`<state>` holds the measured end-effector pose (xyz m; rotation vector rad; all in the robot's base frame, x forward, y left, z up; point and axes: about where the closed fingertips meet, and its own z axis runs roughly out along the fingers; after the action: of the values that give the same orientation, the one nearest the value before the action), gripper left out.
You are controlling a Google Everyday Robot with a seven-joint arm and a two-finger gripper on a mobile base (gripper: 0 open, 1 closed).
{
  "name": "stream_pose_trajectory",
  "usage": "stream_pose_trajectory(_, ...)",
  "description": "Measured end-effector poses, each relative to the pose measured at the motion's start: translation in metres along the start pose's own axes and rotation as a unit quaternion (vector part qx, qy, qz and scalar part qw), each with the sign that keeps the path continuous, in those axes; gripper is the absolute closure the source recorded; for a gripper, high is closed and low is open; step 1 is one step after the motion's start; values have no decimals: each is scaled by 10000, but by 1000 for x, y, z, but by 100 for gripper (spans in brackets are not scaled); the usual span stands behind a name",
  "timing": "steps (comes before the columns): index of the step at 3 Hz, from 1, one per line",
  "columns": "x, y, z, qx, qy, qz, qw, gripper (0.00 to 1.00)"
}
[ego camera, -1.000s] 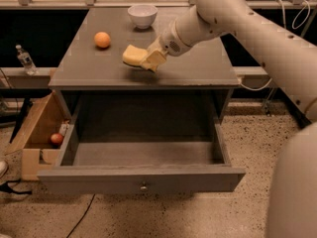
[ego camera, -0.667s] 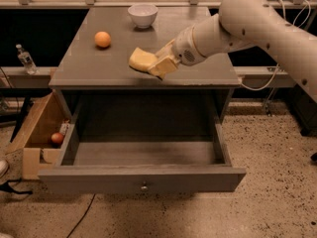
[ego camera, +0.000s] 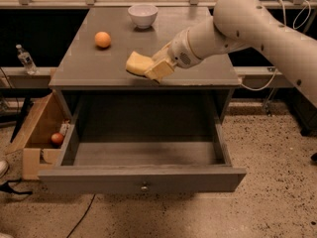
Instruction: Place sponge into top drawer
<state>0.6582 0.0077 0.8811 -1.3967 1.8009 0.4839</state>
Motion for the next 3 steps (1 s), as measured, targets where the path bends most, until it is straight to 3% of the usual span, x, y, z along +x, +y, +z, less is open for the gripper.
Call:
stream_pose_trajectory(1,6,20,-10,113,74,-4,9999,100)
stream_pose_trajectory(3,66,89,5,182,729,303,9967,100)
